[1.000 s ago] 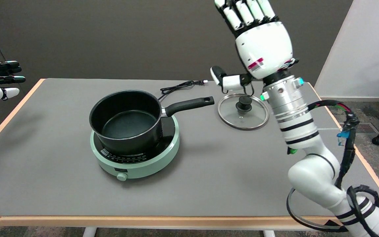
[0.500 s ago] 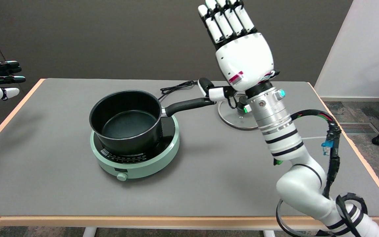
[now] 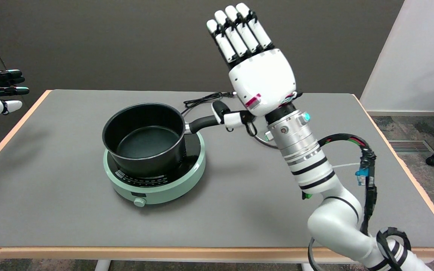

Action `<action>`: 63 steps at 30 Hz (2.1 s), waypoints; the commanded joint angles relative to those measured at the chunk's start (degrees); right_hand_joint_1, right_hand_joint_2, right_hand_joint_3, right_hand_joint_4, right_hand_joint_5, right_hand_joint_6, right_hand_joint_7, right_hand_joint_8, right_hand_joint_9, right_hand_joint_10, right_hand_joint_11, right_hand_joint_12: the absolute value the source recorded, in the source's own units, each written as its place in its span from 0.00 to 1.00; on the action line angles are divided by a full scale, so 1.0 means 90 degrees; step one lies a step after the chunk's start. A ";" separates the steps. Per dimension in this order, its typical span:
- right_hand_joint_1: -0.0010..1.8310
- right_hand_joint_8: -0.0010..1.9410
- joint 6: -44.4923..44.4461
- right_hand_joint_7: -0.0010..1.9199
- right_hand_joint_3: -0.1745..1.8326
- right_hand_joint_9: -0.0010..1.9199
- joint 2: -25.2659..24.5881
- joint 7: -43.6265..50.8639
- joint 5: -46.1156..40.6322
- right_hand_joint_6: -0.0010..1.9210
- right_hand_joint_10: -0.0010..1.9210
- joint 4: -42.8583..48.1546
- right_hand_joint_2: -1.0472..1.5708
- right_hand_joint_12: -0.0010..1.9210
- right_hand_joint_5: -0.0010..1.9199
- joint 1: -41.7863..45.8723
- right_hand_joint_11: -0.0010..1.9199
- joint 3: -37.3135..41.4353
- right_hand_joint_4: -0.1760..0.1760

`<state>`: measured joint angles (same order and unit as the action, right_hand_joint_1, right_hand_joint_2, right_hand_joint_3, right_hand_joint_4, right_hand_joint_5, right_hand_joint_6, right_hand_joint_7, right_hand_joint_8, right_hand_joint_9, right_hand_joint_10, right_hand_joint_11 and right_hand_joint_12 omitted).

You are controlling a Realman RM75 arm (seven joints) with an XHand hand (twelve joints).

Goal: Pick up the pot.

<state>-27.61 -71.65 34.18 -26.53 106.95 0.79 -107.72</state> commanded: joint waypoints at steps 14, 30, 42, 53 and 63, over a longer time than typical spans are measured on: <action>0.65 0.12 -0.0278 0.12 0.51 0.11 -0.0281 0.1722 -0.0855 0.13 0.12 -0.0130 0.13 0.13 0.12 0.0436 0.11 -0.0575 0.09; 0.71 0.09 -0.0399 0.09 0.49 0.09 -0.0561 0.2109 -0.1166 0.09 0.09 -0.0476 0.00 0.09 0.09 0.0425 0.09 -0.0504 0.24; 0.71 0.10 -0.0219 0.10 0.51 0.10 -0.0671 0.2109 -0.1299 0.10 0.10 -0.0632 0.00 0.10 0.10 0.0154 0.10 -0.0495 0.24; 0.74 0.02 0.0225 0.02 0.51 0.02 -0.0759 0.2293 -0.1904 0.02 0.02 -0.1190 0.00 0.02 0.02 -0.0659 0.02 -0.0477 0.33; 0.75 0.02 0.0265 0.02 0.50 0.02 -0.1148 0.2991 -0.2327 0.02 0.02 -0.1691 0.00 0.02 0.02 -0.0938 0.02 -0.0483 0.77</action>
<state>-27.44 -78.20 54.78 -41.71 98.04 -2.15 -112.10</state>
